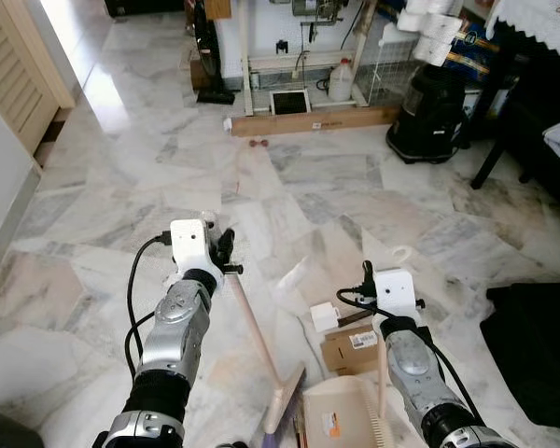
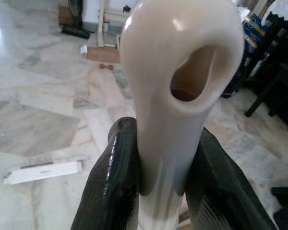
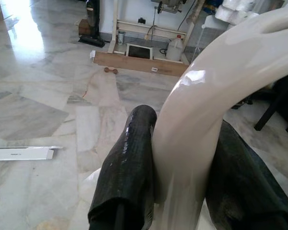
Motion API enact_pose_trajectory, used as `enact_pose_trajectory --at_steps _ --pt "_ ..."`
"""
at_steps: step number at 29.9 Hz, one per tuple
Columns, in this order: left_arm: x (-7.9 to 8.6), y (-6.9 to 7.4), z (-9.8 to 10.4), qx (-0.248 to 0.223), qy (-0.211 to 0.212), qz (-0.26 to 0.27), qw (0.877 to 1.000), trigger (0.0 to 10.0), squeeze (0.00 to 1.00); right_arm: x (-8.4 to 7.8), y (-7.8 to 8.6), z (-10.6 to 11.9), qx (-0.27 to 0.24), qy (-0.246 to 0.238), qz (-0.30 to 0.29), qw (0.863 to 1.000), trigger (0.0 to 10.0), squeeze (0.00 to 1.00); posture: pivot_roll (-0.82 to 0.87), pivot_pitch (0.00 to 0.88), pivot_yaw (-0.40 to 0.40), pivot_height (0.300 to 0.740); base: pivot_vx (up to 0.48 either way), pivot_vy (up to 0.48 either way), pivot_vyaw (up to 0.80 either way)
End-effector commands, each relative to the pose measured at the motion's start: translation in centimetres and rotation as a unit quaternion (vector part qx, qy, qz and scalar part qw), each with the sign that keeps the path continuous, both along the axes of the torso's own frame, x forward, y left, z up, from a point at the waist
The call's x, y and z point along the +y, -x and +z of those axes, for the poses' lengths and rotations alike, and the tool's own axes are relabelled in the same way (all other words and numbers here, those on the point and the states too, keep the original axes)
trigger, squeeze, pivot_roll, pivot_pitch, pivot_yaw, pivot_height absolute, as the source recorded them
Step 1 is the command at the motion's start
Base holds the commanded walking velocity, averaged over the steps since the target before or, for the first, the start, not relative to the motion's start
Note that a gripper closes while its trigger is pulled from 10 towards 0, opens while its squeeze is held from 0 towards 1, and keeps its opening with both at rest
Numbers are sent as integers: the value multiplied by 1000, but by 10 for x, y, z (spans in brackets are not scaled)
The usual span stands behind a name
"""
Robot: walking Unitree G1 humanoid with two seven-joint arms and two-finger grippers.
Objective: Sweep floor
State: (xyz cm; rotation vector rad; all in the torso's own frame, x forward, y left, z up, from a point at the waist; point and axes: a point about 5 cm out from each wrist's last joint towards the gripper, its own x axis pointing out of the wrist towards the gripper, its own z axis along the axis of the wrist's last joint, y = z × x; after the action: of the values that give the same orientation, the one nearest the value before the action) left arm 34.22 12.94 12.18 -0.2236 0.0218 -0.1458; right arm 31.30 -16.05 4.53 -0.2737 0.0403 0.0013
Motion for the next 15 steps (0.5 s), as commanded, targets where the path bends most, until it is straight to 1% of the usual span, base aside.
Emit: enact_pose_trajectory --at_steps 1,4,7,8,9,10,12,13,15 --pt "1 -3 8 -6 5 -2 1000 10000 0 -4 1 -1 6 11 0 1000 10000 0 114 106 7 740 0 0 0" --pt "6 -3 13 -14 2 7 1000 10000 0 -4 1 -2 6 10 0 1000 10000 0 115 104 7 740 0 0 0" --pt "13 -4 23 -34 7 23 999 10000 0 -3 1 -1 6 10 1 1000 10000 0 114 105 6 740 0 0 0" --pt "13 -4 23 -34 7 23 999 10000 0 -3 1 -1 6 10 1 1000 10000 0 114 105 6 740 0 0 0" --pt "16 -3 26 -42 -2 27 999 10000 0 -3 1 -2 6 10 1 1000 10000 0 114 105 6 740 0 0 0" --pt "21 -2 35 -65 -23 35 997 10000 0 -3 1 -2 6 10 1 1000 10000 0 120 106 7 740 0 0 0" --pt "24 -1 41 -82 -35 38 995 10000 0 -3 1 -2 7 10 1 1000 10000 0 120 106 7 740 0 0 0" --pt "25 0 43 -91 -38 40 994 10000 0 -3 1 -2 7 10 1 1000 10000 0 120 106 7 740 0 0 0" --pt "25 0 40 -91 -39 43 994 10000 0 -2 1 -2 7 10 2 1000 10000 0 120 106 7 740 0 0 0"
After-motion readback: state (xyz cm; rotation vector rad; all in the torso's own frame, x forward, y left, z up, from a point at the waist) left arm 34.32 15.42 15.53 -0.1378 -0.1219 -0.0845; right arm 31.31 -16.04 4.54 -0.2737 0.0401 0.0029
